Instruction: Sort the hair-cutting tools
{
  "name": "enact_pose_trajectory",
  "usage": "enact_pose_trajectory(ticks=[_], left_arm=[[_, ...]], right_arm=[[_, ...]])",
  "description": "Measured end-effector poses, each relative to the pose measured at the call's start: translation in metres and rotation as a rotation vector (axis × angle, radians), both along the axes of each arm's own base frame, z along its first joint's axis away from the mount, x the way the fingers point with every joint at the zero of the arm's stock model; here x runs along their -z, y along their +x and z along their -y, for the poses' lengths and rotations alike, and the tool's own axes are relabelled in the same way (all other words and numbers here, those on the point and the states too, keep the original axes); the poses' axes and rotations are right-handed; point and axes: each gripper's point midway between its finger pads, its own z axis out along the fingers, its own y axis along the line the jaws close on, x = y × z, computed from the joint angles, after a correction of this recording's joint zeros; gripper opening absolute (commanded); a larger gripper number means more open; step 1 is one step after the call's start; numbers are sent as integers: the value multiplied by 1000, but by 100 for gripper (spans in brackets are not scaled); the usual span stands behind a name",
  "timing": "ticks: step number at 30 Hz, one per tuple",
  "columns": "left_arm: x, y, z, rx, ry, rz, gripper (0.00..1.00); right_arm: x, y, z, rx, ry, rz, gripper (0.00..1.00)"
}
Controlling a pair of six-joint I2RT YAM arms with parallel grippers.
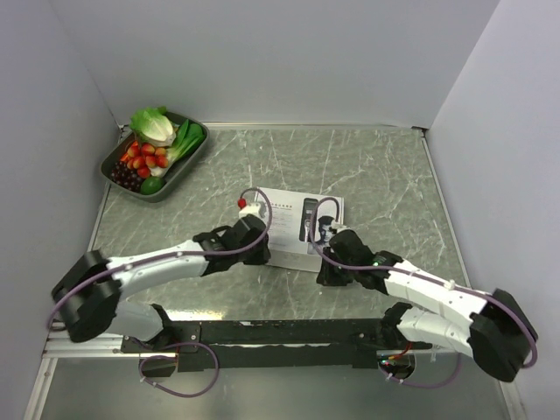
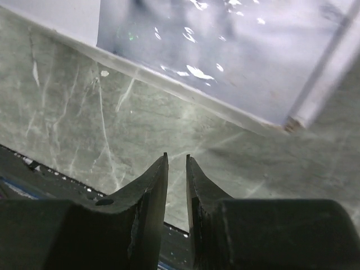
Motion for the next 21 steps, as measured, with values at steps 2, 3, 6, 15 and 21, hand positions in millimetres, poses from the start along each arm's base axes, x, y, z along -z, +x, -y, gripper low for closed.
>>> enact_pose_trajectory(ticks=[2,3,6,15,21], left_arm=[[-33,8,1,-22,-38,58,23],[-52,14,2,-38,-59,93,22],[-95,32,6,-79,-94,173,25],[-118,101,7,-165,-8,257,23],[-79,170,10,-182,77,221,26]], right_arm=[[5,3,-5,0,-19,-8,27],[7,7,-7,7,-28,-7,27],[12,14,-7,39,-50,5,26],[5,37,-20,103,-6,127,24],[23,29,-41,44,-3,133,24]])
